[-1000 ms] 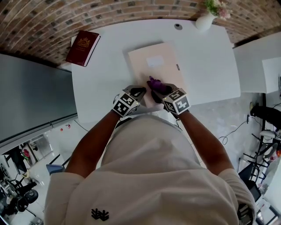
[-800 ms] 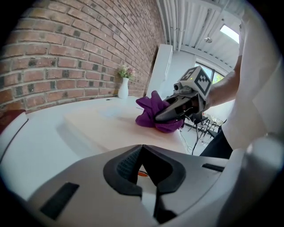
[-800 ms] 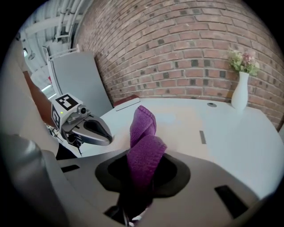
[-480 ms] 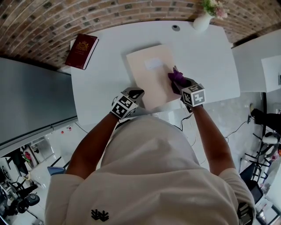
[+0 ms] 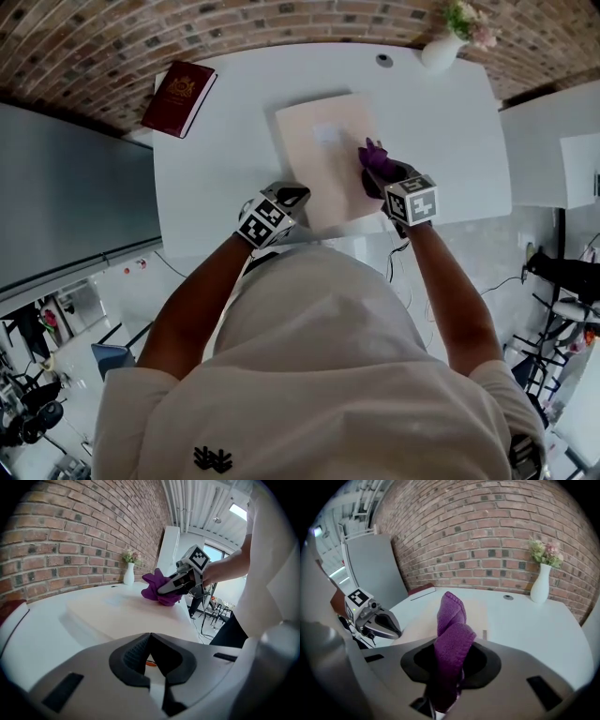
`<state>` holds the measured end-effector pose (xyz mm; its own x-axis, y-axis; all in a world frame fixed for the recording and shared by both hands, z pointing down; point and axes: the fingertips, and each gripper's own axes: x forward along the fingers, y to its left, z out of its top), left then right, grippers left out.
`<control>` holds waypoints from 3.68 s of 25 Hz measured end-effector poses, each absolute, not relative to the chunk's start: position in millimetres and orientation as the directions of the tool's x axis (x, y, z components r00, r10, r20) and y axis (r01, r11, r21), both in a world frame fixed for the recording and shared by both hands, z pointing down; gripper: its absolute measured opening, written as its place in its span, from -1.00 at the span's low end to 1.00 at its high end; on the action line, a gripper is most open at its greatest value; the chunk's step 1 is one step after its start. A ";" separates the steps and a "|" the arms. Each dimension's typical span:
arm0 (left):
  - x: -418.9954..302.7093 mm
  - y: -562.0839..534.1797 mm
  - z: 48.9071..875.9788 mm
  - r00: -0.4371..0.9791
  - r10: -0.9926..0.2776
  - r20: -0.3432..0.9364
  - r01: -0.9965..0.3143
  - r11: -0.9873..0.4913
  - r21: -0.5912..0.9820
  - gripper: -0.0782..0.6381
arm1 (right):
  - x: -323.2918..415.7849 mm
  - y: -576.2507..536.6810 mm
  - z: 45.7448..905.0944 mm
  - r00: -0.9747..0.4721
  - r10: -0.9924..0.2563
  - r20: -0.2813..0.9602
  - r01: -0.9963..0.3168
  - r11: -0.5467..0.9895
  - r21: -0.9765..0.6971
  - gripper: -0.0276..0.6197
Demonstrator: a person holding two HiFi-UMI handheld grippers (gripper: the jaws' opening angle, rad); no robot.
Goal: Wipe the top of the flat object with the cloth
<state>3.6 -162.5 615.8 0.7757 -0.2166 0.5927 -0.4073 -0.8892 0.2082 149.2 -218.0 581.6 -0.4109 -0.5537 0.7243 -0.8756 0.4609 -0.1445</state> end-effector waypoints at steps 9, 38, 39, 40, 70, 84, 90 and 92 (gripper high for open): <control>4.7 -163.0 616.7 0.769 -0.223 0.599 -0.403 -0.897 0.183 -0.71 | 12.9 -211.1 579.5 -0.634 -0.395 0.665 -0.685 0.687 -0.244 -0.53; 8.1 -160.8 616.3 0.748 -0.231 0.623 -0.420 -0.891 0.173 -0.71 | 204.8 -268.9 607.0 -0.347 -0.551 0.759 -0.897 0.432 -0.096 -0.53; 8.1 -160.9 616.4 0.747 -0.231 0.623 -0.419 -0.891 0.173 -0.71 | 206.2 -269.7 606.0 -0.343 -0.552 0.760 -0.900 0.425 -0.097 -0.53; 8.0 -161.1 616.2 0.747 -0.230 0.623 -0.419 -0.891 0.173 -0.71 | 205.1 -270.2 603.7 -0.343 -0.554 0.759 -0.900 0.425 -0.096 -0.53; 5.0 -162.6 616.6 0.746 -0.219 0.630 -0.411 -0.894 0.176 -0.71 | 26.1 -261.0 595.9 -0.581 -0.397 0.710 -0.704 0.684 -0.193 -0.53; 6.4 -162.8 615.4 0.744 -0.217 0.632 -0.416 -0.890 0.184 -0.71 | 156.2 -299.7 599.5 -0.429 -0.536 0.727 -0.854 0.503 -0.133 -0.53; 8.7 -163.2 616.9 0.743 -0.218 0.633 -0.419 -0.889 0.184 -0.71 | 190.5 -311.1 603.8 -0.364 -0.560 0.744 -0.889 0.448 -0.097 -0.53; 9.0 -163.3 616.8 0.743 -0.218 0.633 -0.419 -0.889 0.184 -0.71 | 192.6 -312.5 601.7 -0.359 -0.567 0.741 -0.895 0.435 -0.100 -0.53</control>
